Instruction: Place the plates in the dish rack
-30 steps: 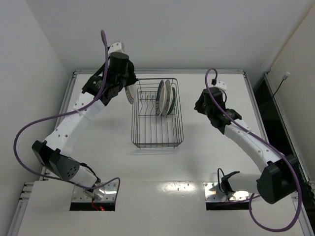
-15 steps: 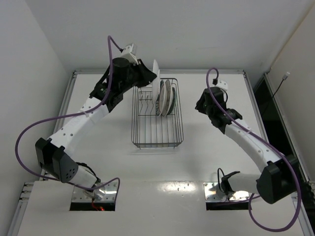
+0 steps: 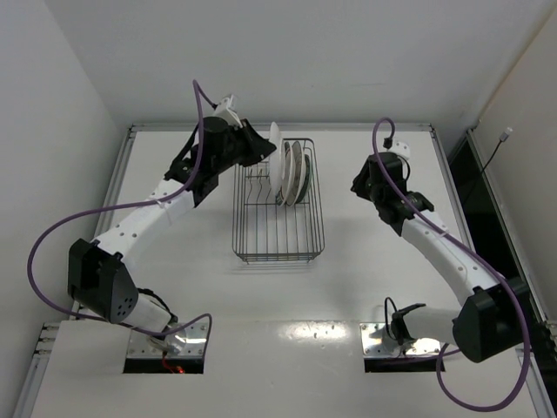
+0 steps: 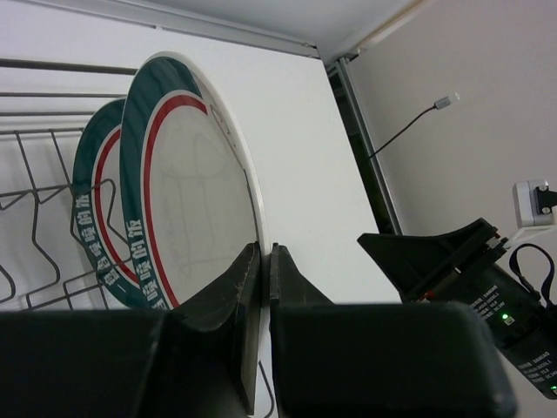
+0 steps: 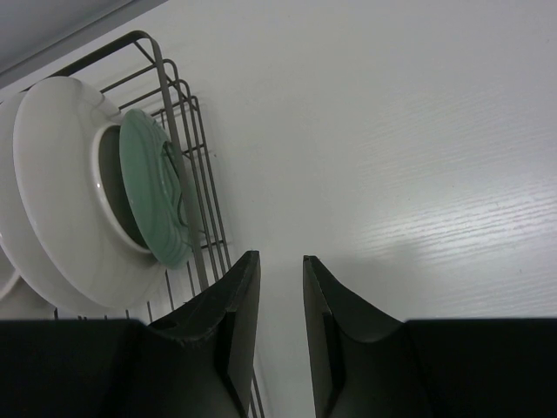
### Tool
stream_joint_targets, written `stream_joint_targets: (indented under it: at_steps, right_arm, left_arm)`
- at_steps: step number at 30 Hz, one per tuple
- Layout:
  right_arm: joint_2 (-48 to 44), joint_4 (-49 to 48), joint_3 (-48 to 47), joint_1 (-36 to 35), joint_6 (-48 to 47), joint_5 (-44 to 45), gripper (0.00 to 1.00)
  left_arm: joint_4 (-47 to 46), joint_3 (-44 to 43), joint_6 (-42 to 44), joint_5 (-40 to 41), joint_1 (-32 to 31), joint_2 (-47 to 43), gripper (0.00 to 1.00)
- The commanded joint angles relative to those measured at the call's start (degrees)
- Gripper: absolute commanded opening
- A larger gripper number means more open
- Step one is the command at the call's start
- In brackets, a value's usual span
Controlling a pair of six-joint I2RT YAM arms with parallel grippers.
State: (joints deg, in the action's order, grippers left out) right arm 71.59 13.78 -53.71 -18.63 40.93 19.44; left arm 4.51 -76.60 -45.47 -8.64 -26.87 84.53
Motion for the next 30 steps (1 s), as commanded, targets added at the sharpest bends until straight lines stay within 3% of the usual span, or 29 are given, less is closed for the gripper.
stream_joint_targets:
  at_steps: [1, 13, 18, 20, 21, 23, 27, 30]
  right_arm:
    - [-1.5, -1.9, -0.4, 0.4, -0.5, -1.1, 0.23]
    - [-1.5, -2.4, -0.4, 0.4, -0.5, -1.1, 0.23]
    - [-1.5, -2.4, -0.4, 0.4, -0.5, -1.1, 0.24]
    - [-1.5, -2.4, -0.4, 0.4, -0.5, -1.6, 0.25]
    - [-1.5, -2.4, -0.4, 0.4, -0.5, -1.6, 0.25]
    - [-1.5, -2.4, -0.4, 0.4, -0.5, -1.6, 0.25]
    - [-1.5, -2.4, -0.4, -0.2, -0.5, -1.6, 0.25]
    - [-1.5, -2.4, -0.4, -0.2, -0.5, -1.6, 0.25]
  left_arm:
    - [-7.8, 1.4, -1.5, -1.2, 1.0, -0.3, 0.00]
    - [-4.7, 2.5, -0.9, -0.1, 1.6, 5.1, 0.00]
    - [-1.1, -1.0, 0.7, 0.5, 2.1, 7.8, 0.02]
    - [4.3, -6.5, 2.7, 2.0, 2.1, 9.1, 0.10]
    - [6.9, -9.0, 3.4, 3.2, 2.1, 9.9, 0.25]
    - [14.6, -14.1, 4.6, 3.7, 2.1, 12.3, 0.40]
    - [26.8, -28.2, 7.1, 8.1, 0.9, 14.2, 0.83]
    - [33.2, -32.0, 10.5, 14.9, -1.7, 10.3, 0.86]
